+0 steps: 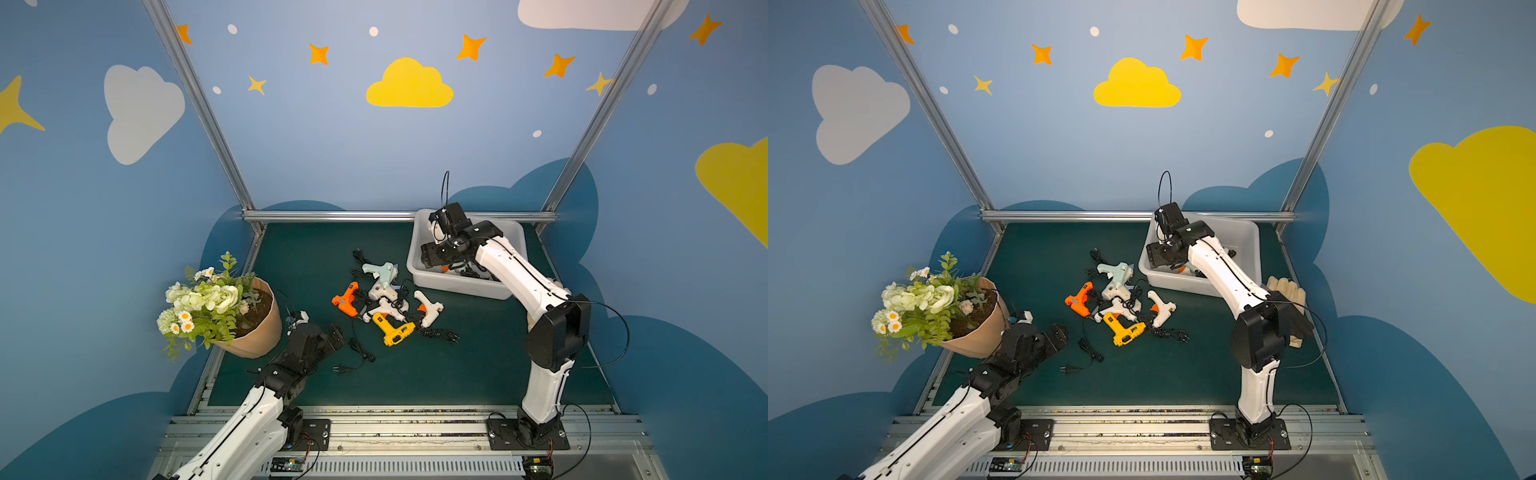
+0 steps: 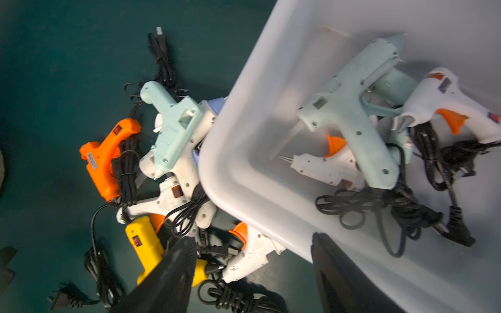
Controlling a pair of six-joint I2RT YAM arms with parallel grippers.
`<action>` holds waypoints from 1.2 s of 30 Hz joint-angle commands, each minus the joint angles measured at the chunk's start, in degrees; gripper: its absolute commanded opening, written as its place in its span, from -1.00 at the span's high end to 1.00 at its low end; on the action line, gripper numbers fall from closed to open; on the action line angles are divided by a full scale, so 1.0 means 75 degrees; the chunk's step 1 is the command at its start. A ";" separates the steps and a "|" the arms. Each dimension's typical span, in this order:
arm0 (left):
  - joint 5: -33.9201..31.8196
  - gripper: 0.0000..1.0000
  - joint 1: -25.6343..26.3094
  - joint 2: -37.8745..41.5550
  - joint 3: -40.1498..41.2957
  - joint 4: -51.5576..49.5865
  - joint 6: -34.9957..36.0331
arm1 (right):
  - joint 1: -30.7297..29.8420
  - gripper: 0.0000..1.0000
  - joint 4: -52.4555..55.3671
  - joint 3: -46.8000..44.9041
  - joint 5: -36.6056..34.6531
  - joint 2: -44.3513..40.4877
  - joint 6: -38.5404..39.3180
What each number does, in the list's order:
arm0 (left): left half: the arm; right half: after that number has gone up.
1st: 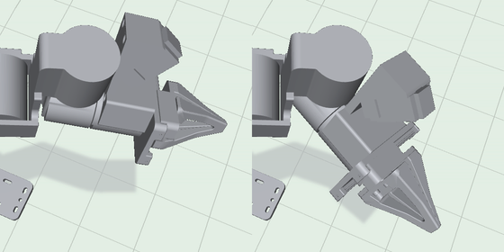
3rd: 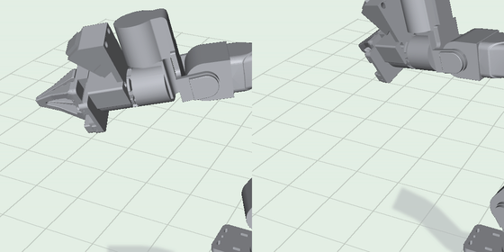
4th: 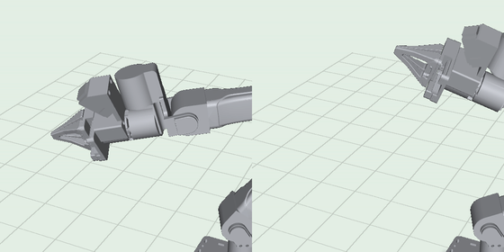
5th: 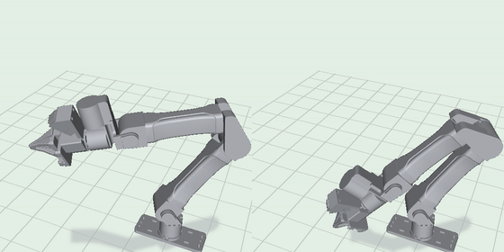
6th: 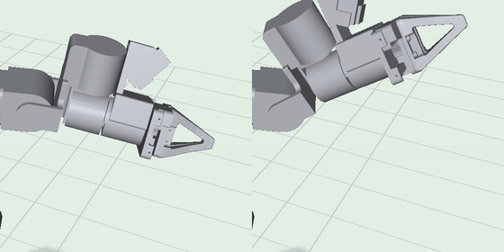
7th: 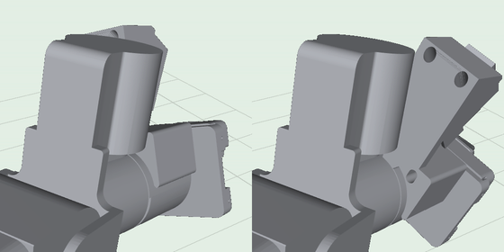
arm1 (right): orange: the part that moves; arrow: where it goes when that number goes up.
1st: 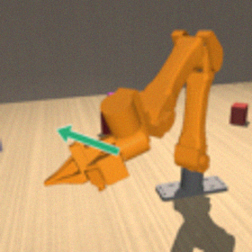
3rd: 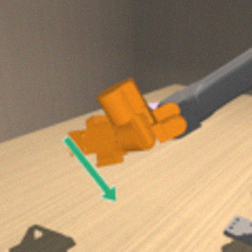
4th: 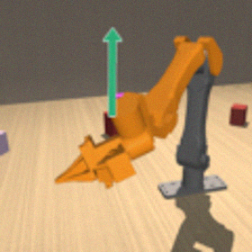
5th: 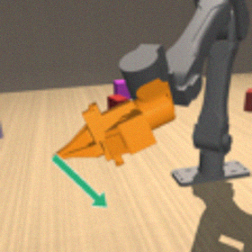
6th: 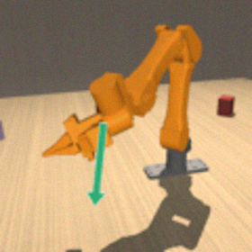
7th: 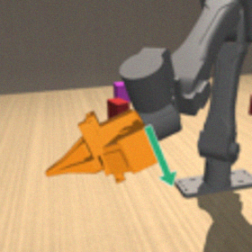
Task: Put the hot melt glue gun into the storage box
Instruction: Place the hot melt adhesive gun in the storage box, then pick up the hot melt adhesive gun from the center of the board.
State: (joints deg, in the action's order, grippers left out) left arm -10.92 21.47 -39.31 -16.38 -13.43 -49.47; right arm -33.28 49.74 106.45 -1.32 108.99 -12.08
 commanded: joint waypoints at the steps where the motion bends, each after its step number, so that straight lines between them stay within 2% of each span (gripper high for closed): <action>1: 0.0098 -1.00 -0.0027 -0.0043 -0.0122 0.0077 -0.0002 | -0.0419 -0.42 -0.0592 -0.0146 0.0155 -0.0117 -0.0412; 6: 0.0135 -1.00 -0.0027 -0.0031 -0.0090 0.0069 -0.0031 | -0.1047 -0.51 -0.0442 0.0414 -0.0556 0.0600 -0.0643; 14: 0.0131 -1.00 -0.0028 0.0004 -0.0042 0.0115 -0.0037 | -0.1477 -0.57 -0.0163 0.1566 -0.1086 0.1889 -0.0972; 20: 0.0147 -1.00 -0.0027 0.0006 0.0007 0.0161 -0.0042 | -0.1561 -0.65 -0.0251 0.2179 -0.1442 0.2691 -0.1120; 26: 0.0131 -1.00 -0.0027 0.0009 0.0045 0.0184 -0.0043 | -0.1607 -0.71 -0.0643 0.2300 -0.1655 0.3096 -0.1272; 36: 0.0131 -1.00 -0.0027 0.0012 0.0052 0.0197 -0.0054 | -0.1594 -0.69 -0.0510 0.3127 -0.1690 0.3959 -0.1120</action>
State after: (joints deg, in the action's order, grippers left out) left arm -10.07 21.47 -39.64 -16.27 -12.73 -49.71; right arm -45.17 45.60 127.48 -12.67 136.53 -20.64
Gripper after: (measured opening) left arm 0.999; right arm 0.849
